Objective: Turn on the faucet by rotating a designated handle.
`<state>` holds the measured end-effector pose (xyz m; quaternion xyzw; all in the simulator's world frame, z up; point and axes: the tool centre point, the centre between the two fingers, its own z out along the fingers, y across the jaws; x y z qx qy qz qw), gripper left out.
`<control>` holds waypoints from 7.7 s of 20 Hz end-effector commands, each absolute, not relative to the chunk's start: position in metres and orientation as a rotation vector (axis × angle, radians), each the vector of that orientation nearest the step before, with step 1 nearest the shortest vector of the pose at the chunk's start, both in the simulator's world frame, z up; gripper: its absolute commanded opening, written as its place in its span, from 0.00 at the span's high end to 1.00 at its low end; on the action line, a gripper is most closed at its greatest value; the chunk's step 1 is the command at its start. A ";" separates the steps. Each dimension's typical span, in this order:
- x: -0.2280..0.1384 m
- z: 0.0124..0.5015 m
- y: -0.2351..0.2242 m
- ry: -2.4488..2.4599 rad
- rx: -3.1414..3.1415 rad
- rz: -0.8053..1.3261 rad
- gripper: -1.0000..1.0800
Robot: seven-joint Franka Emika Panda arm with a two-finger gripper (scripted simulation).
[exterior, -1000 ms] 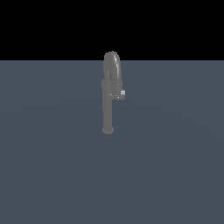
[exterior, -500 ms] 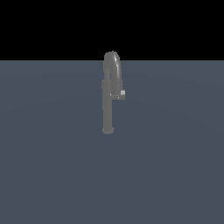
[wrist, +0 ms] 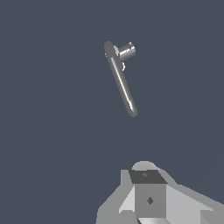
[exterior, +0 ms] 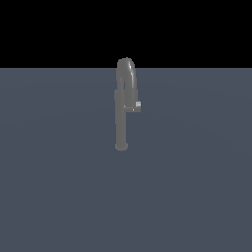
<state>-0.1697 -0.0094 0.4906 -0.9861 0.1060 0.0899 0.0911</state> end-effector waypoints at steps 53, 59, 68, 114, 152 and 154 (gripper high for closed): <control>0.043 0.227 -0.033 1.115 -1.395 1.295 1.00; 0.044 0.213 -0.029 1.133 -1.325 1.318 1.00; 0.037 0.216 -0.030 1.134 -1.321 1.320 1.00; -0.048 0.168 -0.042 1.128 -1.325 1.314 1.00; -0.001 0.132 -0.037 1.103 -1.325 1.322 1.00; 0.003 0.125 -0.036 1.113 -1.324 1.321 1.00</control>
